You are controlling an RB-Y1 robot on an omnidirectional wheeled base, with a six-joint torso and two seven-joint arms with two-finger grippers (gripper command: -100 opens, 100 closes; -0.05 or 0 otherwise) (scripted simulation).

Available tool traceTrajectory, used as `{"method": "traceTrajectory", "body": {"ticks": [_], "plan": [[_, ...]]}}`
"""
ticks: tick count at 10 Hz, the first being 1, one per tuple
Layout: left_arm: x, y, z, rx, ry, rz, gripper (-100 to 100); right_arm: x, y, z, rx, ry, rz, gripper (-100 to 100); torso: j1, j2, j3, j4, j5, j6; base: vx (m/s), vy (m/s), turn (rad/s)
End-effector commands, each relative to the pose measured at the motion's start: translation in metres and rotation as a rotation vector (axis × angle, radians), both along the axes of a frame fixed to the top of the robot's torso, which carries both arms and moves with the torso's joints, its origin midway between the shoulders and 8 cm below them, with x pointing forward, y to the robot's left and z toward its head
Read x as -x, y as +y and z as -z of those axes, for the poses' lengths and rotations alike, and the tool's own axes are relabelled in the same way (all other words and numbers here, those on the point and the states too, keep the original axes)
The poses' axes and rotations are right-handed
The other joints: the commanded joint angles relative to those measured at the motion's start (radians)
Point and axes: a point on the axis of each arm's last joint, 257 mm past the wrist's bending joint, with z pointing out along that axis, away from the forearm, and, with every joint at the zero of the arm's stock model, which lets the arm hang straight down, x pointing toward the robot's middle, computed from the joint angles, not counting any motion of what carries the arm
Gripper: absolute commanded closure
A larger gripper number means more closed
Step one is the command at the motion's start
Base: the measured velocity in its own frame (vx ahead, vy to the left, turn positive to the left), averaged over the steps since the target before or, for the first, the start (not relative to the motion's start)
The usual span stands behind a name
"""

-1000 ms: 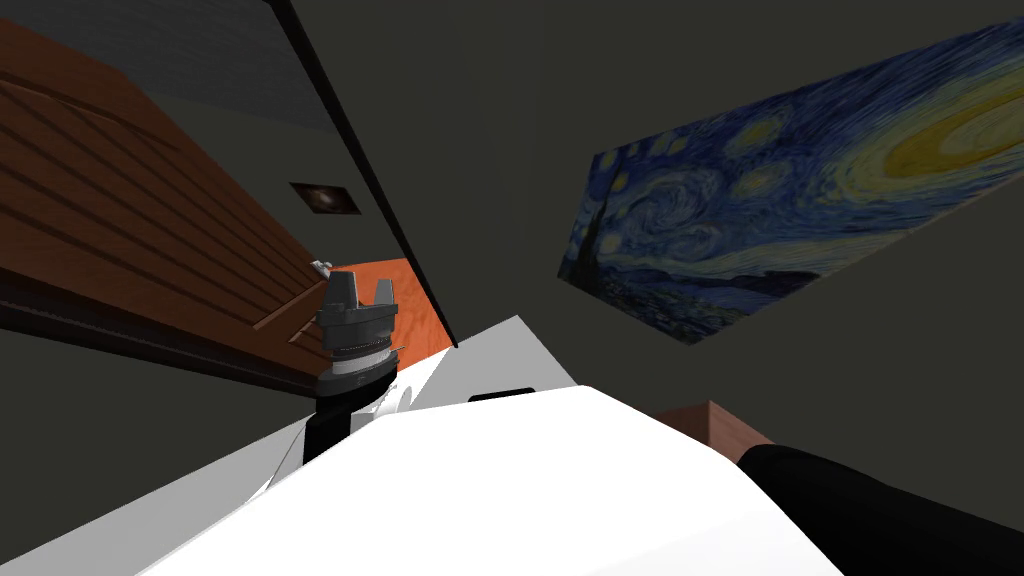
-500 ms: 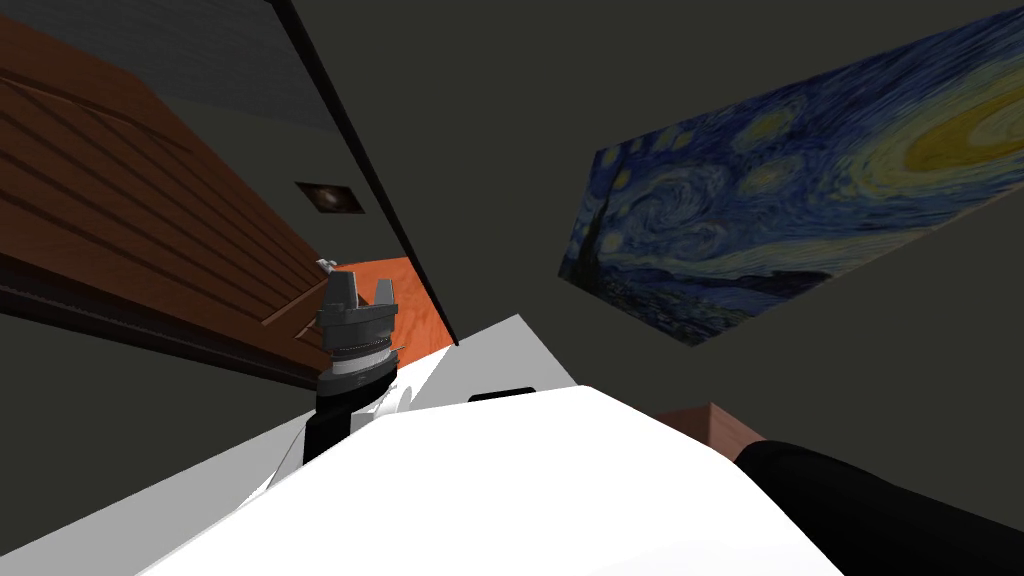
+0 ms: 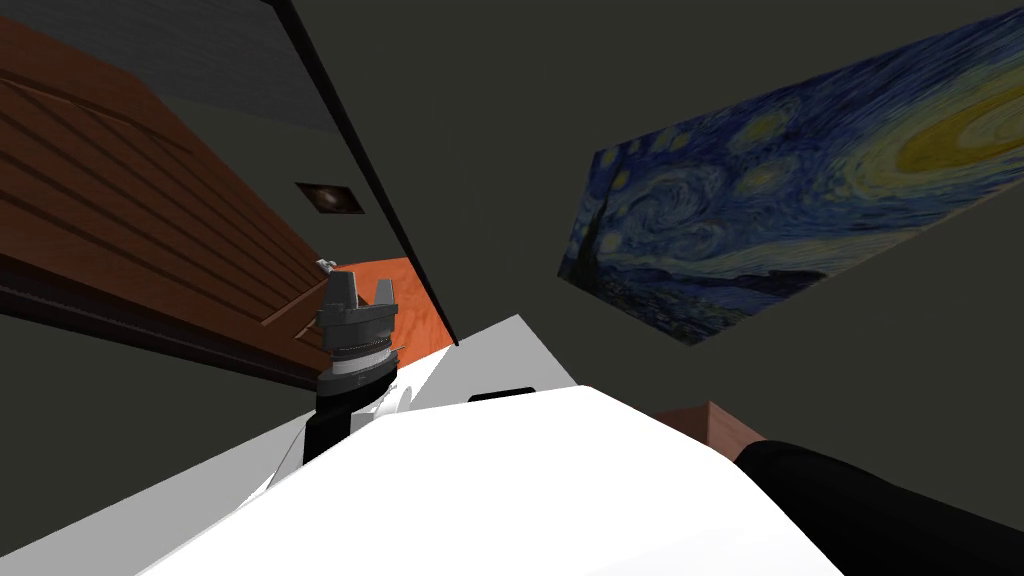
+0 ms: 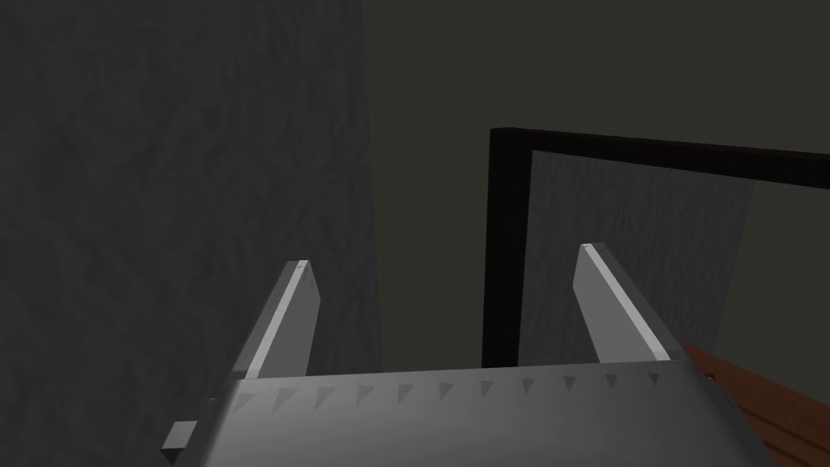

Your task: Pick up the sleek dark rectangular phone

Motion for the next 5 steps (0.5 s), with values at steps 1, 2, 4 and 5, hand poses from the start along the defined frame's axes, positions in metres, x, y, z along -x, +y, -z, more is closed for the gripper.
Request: {"method": "traceTrajectory", "body": {"ticks": [1,2,4,5], "plan": [[0.000,0.000,0.000,0.000,0.000,0.000,0,0.000,0.000,0.000,0.000,0.000,0.000,0,0.000,0.000,0.000,0.000,0.000,0.000,0.000,0.000,0.000],[0.000,0.000,0.000,0.000,0.000,0.000,0,0.000,-0.008,-0.013,0.003,0.001,-0.009,100,0.000,0.000,0.000,0.000,0.000,0.000,0.033,0.020,-0.062],[0.000,0.000,0.000,0.000,0.000,0.000,0,0.002,-0.009,-0.015,0.003,0.002,-0.010,100,0.003,-0.003,-0.002,-0.001,0.001,0.000,0.037,0.022,-0.039],[0.000,0.000,0.000,0.000,0.000,0.000,0,0.002,-0.009,-0.016,0.003,0.002,-0.011,0,0.002,-0.002,-0.001,-0.001,0.000,0.000,0.000,0.000,0.000]]}}
